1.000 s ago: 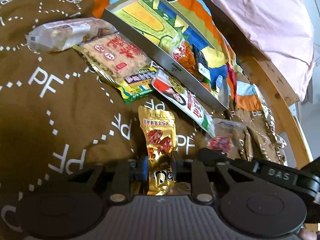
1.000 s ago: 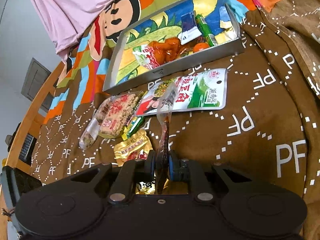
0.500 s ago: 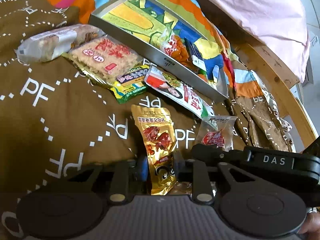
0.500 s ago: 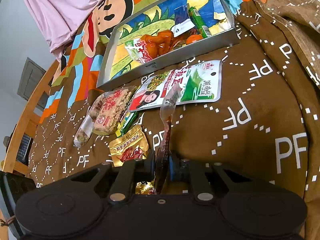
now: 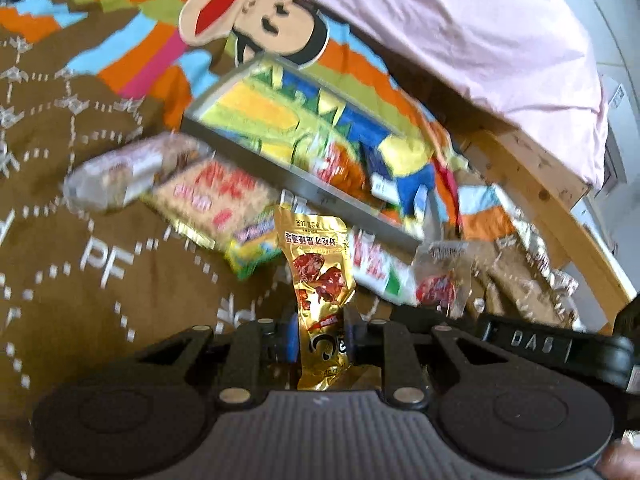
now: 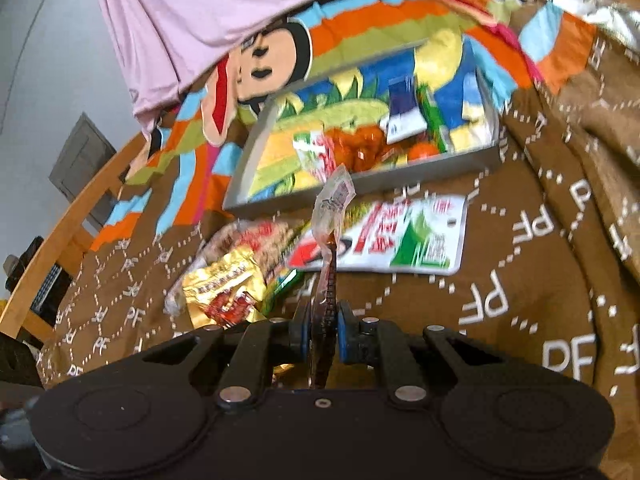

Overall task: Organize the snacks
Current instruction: 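Carry the clear packet over the tray with the right tool while the left tool lowers the gold bag, then open the right tool to drop the clear packet while the left tool releases the gold bag into the tray, then withdraw both tools from the tray back toward the remaining snacks, then close the left tool on the clear bread packet while the right tool approaches the rice cake packet, then grasp the rice cake packet with the right tool while the left tool lifts the bread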

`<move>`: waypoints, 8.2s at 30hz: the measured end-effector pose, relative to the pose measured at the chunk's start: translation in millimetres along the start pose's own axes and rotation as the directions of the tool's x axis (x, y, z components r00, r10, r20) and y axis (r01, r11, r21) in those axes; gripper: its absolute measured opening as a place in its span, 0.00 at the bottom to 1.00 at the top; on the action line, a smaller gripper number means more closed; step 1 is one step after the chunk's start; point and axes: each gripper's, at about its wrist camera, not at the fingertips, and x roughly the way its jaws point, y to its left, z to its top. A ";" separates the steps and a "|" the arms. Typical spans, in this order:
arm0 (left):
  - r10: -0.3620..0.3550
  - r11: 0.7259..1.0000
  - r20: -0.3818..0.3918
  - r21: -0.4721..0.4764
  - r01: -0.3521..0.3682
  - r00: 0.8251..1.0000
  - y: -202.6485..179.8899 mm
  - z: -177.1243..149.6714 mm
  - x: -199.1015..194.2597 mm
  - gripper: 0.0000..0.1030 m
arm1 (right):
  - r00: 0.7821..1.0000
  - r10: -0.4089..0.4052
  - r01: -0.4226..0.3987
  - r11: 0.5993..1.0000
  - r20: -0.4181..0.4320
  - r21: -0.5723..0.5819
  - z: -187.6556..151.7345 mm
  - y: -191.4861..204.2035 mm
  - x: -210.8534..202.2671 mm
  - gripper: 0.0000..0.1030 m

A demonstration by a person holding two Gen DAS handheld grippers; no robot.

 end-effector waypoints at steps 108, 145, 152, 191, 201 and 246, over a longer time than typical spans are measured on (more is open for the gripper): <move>0.061 0.945 0.201 0.304 -0.121 0.978 -3.9 65.4 -65.6 1.00 | 0.864 -0.123 0.244 0.951 0.489 -0.192 -38.5 38.4 -89.5 0.99; 0.184 0.896 0.050 0.403 -0.188 0.982 74.0 56.1 -49.4 1.00 | 0.981 -0.159 0.191 0.910 0.116 -0.368 -70.1 74.8 18.2 0.99; 0.190 0.875 0.083 0.437 -0.207 0.978 80.5 62.9 -46.2 1.00 | 0.977 -0.187 0.211 0.902 0.099 -0.376 -73.1 80.3 37.3 0.99; 0.009 0.976 0.023 0.216 -0.014 1.000 134.9 131.4 6.7 0.99 | 0.965 -0.195 0.256 0.854 0.178 -0.453 -28.3 149.3 174.6 0.99; -0.046 0.967 -0.035 0.248 0.053 0.998 126.2 122.8 21.2 0.97 | 0.966 -0.206 0.255 0.872 0.159 -0.417 -27.6 144.9 183.0 0.94; 0.179 0.955 -0.197 0.270 -0.122 0.964 110.5 98.9 11.3 0.41 | 0.979 -0.201 0.189 0.860 0.026 -0.474 -60.8 134.2 113.8 0.86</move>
